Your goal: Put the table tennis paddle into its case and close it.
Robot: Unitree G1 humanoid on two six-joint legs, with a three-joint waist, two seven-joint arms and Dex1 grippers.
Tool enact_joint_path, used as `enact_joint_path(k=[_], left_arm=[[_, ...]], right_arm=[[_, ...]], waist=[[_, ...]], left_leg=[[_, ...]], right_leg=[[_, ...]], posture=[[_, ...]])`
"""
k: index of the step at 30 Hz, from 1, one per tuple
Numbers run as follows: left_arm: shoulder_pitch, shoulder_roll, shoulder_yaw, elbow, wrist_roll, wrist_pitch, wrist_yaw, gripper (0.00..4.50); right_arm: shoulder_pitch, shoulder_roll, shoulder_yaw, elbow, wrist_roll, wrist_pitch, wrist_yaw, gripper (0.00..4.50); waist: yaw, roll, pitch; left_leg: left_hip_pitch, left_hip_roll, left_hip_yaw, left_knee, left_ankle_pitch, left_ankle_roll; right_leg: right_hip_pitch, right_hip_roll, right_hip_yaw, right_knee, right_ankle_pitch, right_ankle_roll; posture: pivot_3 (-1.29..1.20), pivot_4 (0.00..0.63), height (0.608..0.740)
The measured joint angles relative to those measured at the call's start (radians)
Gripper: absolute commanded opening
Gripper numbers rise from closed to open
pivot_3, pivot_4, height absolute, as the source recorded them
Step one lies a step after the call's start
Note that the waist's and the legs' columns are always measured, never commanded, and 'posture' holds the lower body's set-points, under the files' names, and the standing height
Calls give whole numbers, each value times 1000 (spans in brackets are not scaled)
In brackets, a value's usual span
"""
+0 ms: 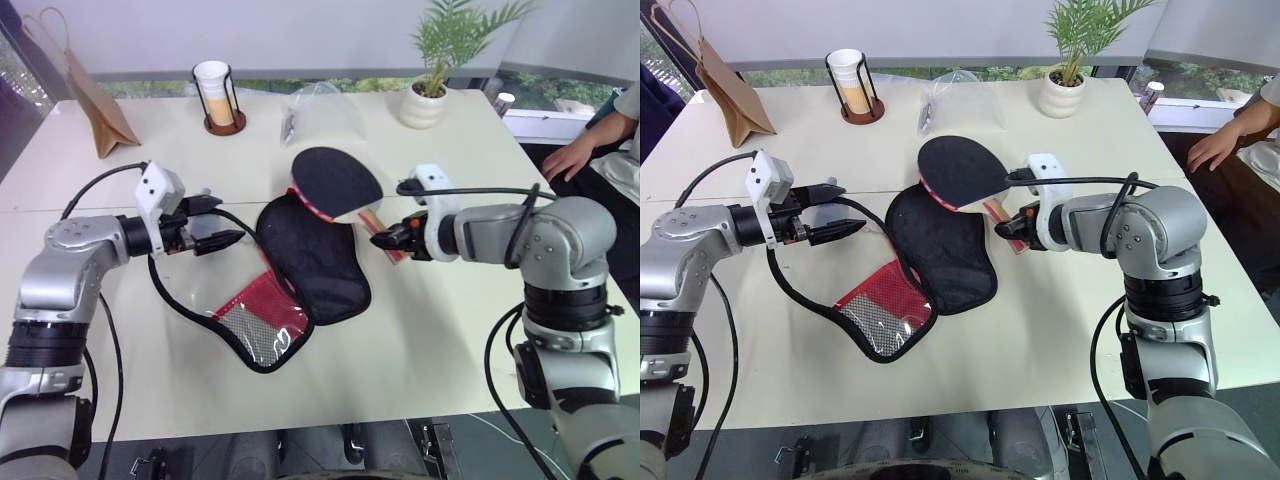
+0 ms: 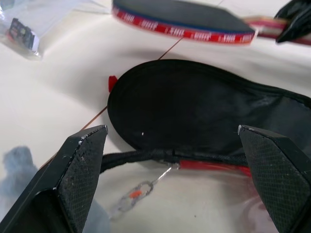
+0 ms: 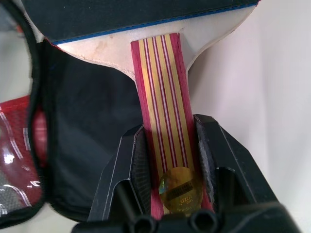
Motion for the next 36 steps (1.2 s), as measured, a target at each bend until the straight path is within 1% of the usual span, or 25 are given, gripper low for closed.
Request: enact_joint_path(k=[6, 11, 15, 20, 21, 22, 24, 25, 27, 30, 32, 34, 35, 36], left_arm=[[-6, -2, -12, 6, 11, -9, -15, 4480], [-2, -2, -12, 6, 12, -10, -17, 4480], [12, -2, -12, -3, 12, -10, -15, 4480], [22, -1, -10, -19, 11, -10, -9, 4480], [28, 0, -10, -23, 11, -9, -8, 4480], [34, 0, -10, -24, 11, -9, -7, 4480], [38, 0, -10, -28, 11, -8, -6, 4480], [38, 0, -10, -32, 11, -8, -5, 4480], [41, 1, -6, -35, 11, -8, -5, 4480], [42, 0, -5, -37, 11, -8, -5, 4480], [43, 1, -5, -37, 11, -8, -6, 4480], [43, 2, -4, -37, 11, -8, -6, 4480], [43, 3, -3, -37, 11, -9, -7, 4480], [44, 6, -3, -37, 11, -9, -9, 4480]], right_arm=[[-6, 20, 54, 60, 290, 0, -281, 933], [-6, 21, 88, 101, 475, 0, -468, 933], [-6, 31, 104, 129, 575, 0, -580, 933], [-7, 45, 125, 163, 643, 0, -673, 933], [-7, 46, 130, 167, 648, -1, -686, 1953], [-8, 47, 131, 170, 659, -1, -698, 2247], [-18, 48, 132, 180, 675, -4, -721, 3028], [-25, 48, 133, 183, 686, -10, -726, 3593], [-49, 46, 148, 183, 733, -24, -715, 4479], [-95, 19, 179, 178, 828, -45, -663, 4479], [-127, -26, 181, 170, 851, -52, -611, 4479], [-155, -106, 181, 119, 768, -55, -486, 4479], [-165, -159, 192, 77, 695, -66, -410, 4479], [-167, -238, 217, 21, 596, -102, -291, 4479]], waist=[[-1, 0, 0], [-1, 0, 0], [-1, 0, 0], [-1, 0, 0], [-2, 0, 0], [-2, 0, 0], [-2, 0, 0], [-2, 0, 0], [-3, 0, 0], [-4, 0, 0], [-1, 0, 0], [4, 0, 0], [6, 0, 0], [7, 0, 0]], left_leg=[[0, 0, 0, 0, 0, 0], [0, 0, -1, 0, 0, 0], [0, 0, -1, 0, 0, 0], [0, 0, -1, 0, 0, 0], [0, 0, -1, 0, 0, 0], [0, 0, -1, 0, 0, 0], [0, 0, -1, 0, 0, 0], [0, 0, -1, 0, 0, 0], [0, 0, -1, 0, 0, 0], [-1, 1, -2, 0, 0, 0], [-1, 1, -2, 0, 0, 0], [-2, 0, -2, 0, 0, 0], [-4, 0, -3, 1, 0, 0], [-5, 0, -3, 1, 0, 0]], right_leg=[[0, 0, 0, 0, 0, 0], [0, 0, 0, 0, 0, 0], [0, 0, 0, 0, 0, 0], [0, 0, 0, 0, 0, 0], [0, 0, 0, 0, 0, 0], [0, 0, 0, 0, 0, 0], [0, 0, 0, 0, 0, 0], [0, 0, 0, 0, 0, 0], [0, 0, 0, 0, 0, 0], [0, 0, 0, 0, 0, 0], [0, 0, 0, -1, 0, 0], [0, 0, 0, -2, 0, 0], [-1, 0, 0, -2, -1, -1], [-2, 0, -1, -3, -1, -1]], posture=[[0, 150, 740], [0, 150, 740], [0, 150, 740], [0, 150, 740], [0, 150, 740], [0, 150, 740], [0, 150, 740], [0, 150, 740], [0, 150, 740], [0, 150, 740], [0, 150, 740], [0, 150, 740], [0, 150, 740], [0, 150, 740]])
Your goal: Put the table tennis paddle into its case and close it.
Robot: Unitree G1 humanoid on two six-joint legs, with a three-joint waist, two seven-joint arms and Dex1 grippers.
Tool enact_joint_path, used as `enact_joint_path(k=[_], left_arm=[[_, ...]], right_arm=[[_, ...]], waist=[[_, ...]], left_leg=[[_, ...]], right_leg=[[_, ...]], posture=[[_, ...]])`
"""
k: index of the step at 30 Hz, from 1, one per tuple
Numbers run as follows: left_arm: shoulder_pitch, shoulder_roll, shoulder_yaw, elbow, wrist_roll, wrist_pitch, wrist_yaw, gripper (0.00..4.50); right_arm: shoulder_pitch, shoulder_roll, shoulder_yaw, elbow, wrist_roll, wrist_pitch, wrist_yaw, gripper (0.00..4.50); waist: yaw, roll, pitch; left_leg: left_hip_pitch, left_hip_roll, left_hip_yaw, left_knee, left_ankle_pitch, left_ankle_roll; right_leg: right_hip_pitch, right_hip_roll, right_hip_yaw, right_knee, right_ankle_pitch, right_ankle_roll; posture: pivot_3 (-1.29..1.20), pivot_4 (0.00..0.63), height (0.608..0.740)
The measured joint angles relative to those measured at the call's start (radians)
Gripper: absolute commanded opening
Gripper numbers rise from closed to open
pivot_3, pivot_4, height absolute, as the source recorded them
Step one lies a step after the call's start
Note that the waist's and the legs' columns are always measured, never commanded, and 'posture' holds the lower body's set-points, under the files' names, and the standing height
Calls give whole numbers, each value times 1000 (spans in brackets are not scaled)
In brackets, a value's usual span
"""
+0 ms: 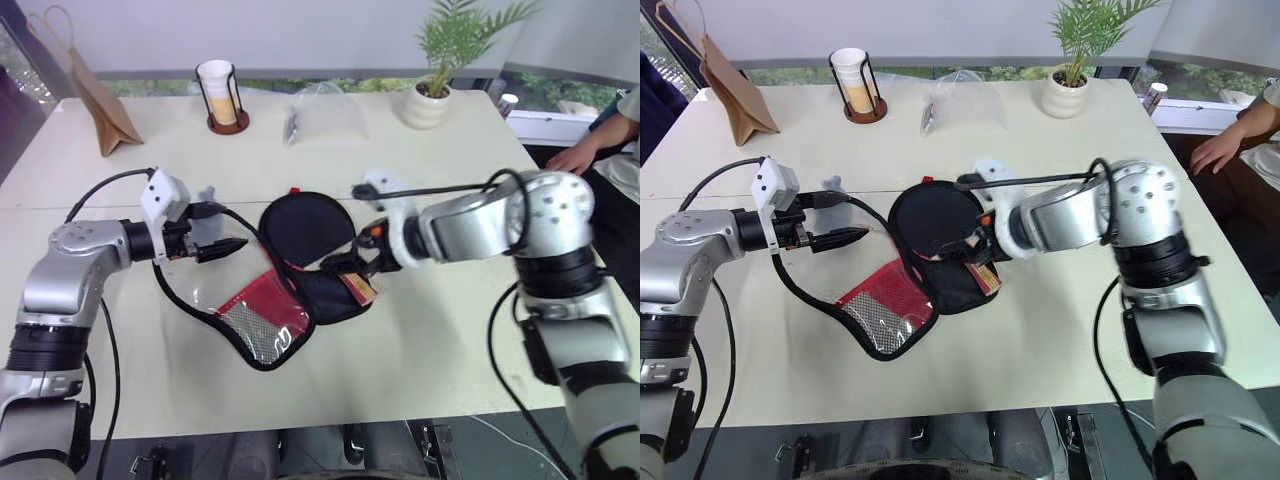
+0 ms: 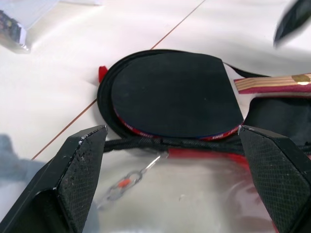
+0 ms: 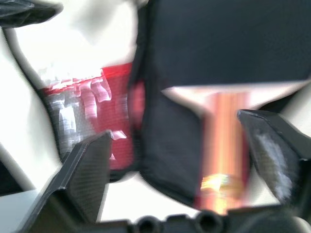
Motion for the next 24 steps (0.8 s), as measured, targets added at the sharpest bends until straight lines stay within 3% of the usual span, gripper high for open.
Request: enact_joint_path(k=[4, 6, 8, 13, 24], left_arm=[[3, 18, 8, -1, 0, 0, -11, 4480], [3, 29, 20, -3, -1, 2, -17, 4480], [4, 37, 21, -7, -3, 5, -28, 4480], [19, 70, 34, -13, -28, 28, -63, 4480], [44, 119, 60, -14, -33, 41, -96, 4480]], right_arm=[[97, -289, 208, -152, -459, -342, 479, 4479], [197, -343, 292, -158, -661, -533, 683, 4479], [267, -337, 326, -146, -784, -662, 794, 4479], [327, -274, 319, -133, -964, -814, 904, 4479], [370, -175, 227, -110, -1111, -826, 985, 4479]], waist=[[-4, -1, 0], [-10, -1, 0], [-14, 0, 0], [-10, 0, 0], [-2, 0, 0]], left_leg=[[-2, 0, 0, 0, -1, 1], [-2, 0, 2, 0, -1, 1], [-2, 0, 2, 0, -1, 1], [-2, 1, 2, 2, 0, 1], [-4, 0, 2, 5, 0, 1]], right_leg=[[-2, 0, 0, -1, -1, 1], [-4, 0, 1, 1, 0, 2], [-5, 1, 1, 3, 0, 3], [-6, 1, 1, 5, 0, 2], [-5, 0, 1, 4, 0, 1]], posture=[[0, 150, 740], [0, 150, 740], [0, 150, 740], [0, 150, 740], [0, 150, 740]])
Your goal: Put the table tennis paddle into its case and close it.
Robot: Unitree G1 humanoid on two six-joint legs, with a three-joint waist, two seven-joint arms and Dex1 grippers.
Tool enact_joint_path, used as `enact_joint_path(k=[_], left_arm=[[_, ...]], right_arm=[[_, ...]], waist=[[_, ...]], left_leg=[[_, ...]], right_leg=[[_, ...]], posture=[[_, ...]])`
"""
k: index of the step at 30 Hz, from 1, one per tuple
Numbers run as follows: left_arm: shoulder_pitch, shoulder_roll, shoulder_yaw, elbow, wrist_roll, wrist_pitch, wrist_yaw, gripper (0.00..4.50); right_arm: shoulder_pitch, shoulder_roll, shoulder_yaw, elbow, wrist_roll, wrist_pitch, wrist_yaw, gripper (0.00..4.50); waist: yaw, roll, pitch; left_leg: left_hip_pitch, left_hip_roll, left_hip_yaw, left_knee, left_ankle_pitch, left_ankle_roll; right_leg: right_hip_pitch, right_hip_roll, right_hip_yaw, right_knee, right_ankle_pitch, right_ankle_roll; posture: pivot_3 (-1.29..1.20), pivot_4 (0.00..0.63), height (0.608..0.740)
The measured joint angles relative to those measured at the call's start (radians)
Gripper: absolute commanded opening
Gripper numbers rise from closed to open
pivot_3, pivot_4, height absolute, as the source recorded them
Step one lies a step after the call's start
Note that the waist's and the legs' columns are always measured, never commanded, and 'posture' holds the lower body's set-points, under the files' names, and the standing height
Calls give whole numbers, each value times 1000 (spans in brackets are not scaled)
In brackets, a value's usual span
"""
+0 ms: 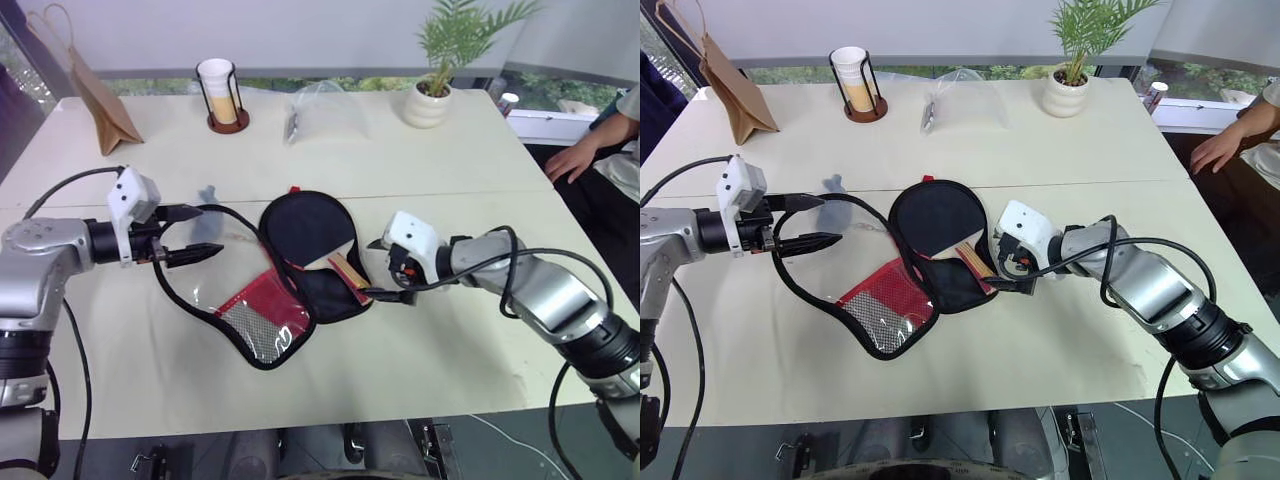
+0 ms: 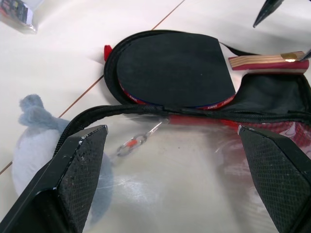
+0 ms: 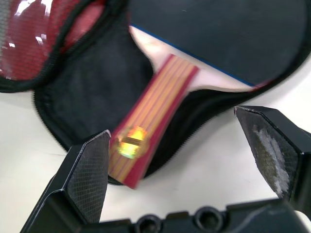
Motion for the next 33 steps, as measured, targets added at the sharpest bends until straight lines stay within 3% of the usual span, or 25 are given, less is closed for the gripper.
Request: enact_joint_path(k=[5, 16, 29, 33], left_arm=[[1, 0, 0, -8, 0, 0, 1, 4480], [2, 0, 0, -22, 0, 1, 14, 4480], [27, 0, 5, -42, -8, 7, 20, 4480], [44, 42, 61, -74, -59, 73, 10, 4480]], right_arm=[[-11, -19, -73, 36, -47, -1, 54, 4479], [73, 44, -55, 31, -180, -23, 104, 4479], [81, 86, -58, -48, -202, 44, 133, 4479], [82, 71, -94, -30, -196, 53, 154, 4479]], waist=[[-1, 0, 0], [-3, 0, 0], [-1, 0, 0], [-2, 0, 0]], left_leg=[[0, 0, 0, 0, 0, 0], [0, 0, 0, 0, 0, 0], [0, 0, -1, 2, 0, 0], [0, 0, -1, 2, 0, 0]], right_leg=[[0, 0, 0, 0, 1, 1], [0, 0, 0, 1, 1, 2], [1, 0, 0, 2, 1, 2], [1, 0, 0, 2, 1, 1]], posture=[[0, 150, 740], [0, 150, 740], [0, 150, 740], [0, 150, 740]])
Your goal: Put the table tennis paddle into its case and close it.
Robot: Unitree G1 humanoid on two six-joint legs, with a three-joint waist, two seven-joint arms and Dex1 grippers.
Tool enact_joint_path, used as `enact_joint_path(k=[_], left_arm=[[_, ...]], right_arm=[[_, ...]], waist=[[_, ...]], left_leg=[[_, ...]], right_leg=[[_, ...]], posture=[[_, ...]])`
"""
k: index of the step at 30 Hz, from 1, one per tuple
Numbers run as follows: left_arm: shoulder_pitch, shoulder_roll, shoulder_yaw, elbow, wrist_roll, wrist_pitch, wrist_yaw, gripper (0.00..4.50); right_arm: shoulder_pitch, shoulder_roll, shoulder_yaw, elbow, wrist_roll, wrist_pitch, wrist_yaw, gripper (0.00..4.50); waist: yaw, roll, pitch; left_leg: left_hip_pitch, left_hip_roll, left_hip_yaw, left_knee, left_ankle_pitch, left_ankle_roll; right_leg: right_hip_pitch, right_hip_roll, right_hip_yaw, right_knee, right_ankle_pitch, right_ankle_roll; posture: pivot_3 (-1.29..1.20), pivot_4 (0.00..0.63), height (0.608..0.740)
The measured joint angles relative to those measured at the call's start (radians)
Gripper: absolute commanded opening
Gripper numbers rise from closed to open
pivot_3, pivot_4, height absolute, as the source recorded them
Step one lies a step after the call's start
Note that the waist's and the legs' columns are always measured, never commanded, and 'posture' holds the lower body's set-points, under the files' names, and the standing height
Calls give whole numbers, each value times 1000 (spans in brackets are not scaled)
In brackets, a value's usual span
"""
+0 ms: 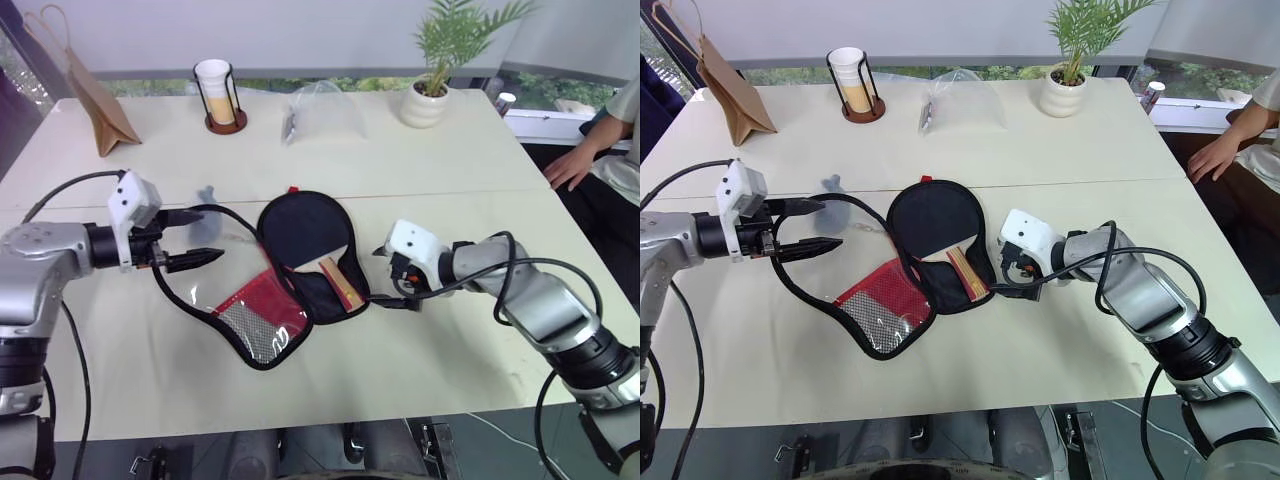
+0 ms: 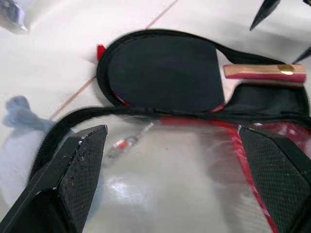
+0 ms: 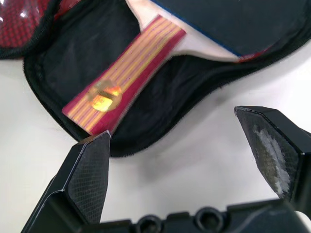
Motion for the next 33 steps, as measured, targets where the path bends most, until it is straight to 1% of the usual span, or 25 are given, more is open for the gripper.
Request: enact_joint_path(k=[1, 3, 4, 6, 8, 13, 17, 19, 22, 25, 27, 31, 33], left_arm=[[1, 16, 20, -8, -15, 15, -4, 4480], [35, 84, 75, -29, -47, 45, -41, 4480], [70, 132, 109, -34, -59, 57, -72, 4480], [128, 195, 161, -25, -62, 64, -122, 4480], [180, 227, 194, -10, -58, 49, -161, 4480], [264, 236, 208, 118, 25, -80, -189, 4480], [302, 228, 203, 254, 111, -247, -190, 4480], [303, 219, 179, 314, 153, -337, -189, 4480], [271, 172, 129, 398, 211, -463, -182, 4480], [188, 76, 48, 477, 261, -572, -158, 4480], [130, 7, 4, 499, 284, -620, -136, 4480], [36, -122, -58, 504, 292, -665, -94, 4480], [10, -167, -69, 483, 286, -659, -87, 4480]], right_arm=[[-1, -4, -17, 7, 6, 4, 5, 4479], [-5, -12, -82, 18, 50, 21, 38, 4479], [-9, -13, -128, 18, 94, 34, 66, 4479], [-22, -21, -192, 18, 154, 56, 105, 4479], [-36, -22, -221, 16, 185, 63, 122, 4479], [-70, -5, -225, 26, 213, 68, 126, 4479], [-96, 5, -222, 38, 212, 67, 118, 4479], [-96, 5, -218, 38, 212, 66, 118, 4479], [-97, 5, -215, 39, 212, 66, 118, 4479], [-108, 4, -213, 41, 211, 66, 116, 4479], [-112, 4, -212, 40, 210, 66, 114, 4479], [-114, 0, -212, 34, 210, 71, 108, 4479], [-112, -6, -213, 21, 212, 80, 106, 4479]], waist=[[0, 0, 0], [-4, 0, 0], [-7, 0, 0], [-4, 0, 0], [-2, 1, 0], [0, 1, 0], [-1, 1, 0], [1, 1, 0], [3, 1, 0], [5, 1, 0], [6, 0, -1], [3, 0, -1], [2, 0, -1]], left_leg=[[0, 0, 0, 0, 0, 0], [0, 0, 0, 0, 0, 0], [0, 0, 0, -1, 0, 0], [1, 0, 0, -2, 0, 0], [2, 0, 0, -3, 0, 0], [2, 0, 1, -2, 0, 0], [2, 0, 2, -3, 0, 0], [2, 0, 3, -3, 0, 0], [2, 0, 4, -3, 0, 0], [2, 0, 4, -1, 0, 0], [2, 0, 3, 0, 0, 0], [1, 0, 4, 4, 0, 1], [0, 1, 3, 5, -1, 1]], right_leg=[[0, 0, 0, 0, 0, 0], [0, 0, 0, 0, 0, 0], [-1, 0, 0, 0, 0, 0], [-1, 0, 0, 0, 0, 0], [0, 0, 0, 0, -2, -3], [0, -1, 0, 0, -2, -4], [-1, -1, 0, 0, -2, -4], [-1, -1, 0, 0, -2, -4], [0, -2, 0, 0, -1, -4], [0, -2, 0, 0, -1, -5], [1, -2, 0, 1, 1, -2], [1, -2, 0, 2, 1, -1], [1, -1, 0, 3, 1, -1]], posture=[[0, 150, 740], [0, 150, 740], [0, 150, 740], [0, 150, 740], [0, 150, 740], [0, 150, 740], [0, 150, 740], [0, 150, 740], [0, 150, 740], [0, 150, 740], [0, 150, 740], [0, 150, 740], [0, 150, 740]])
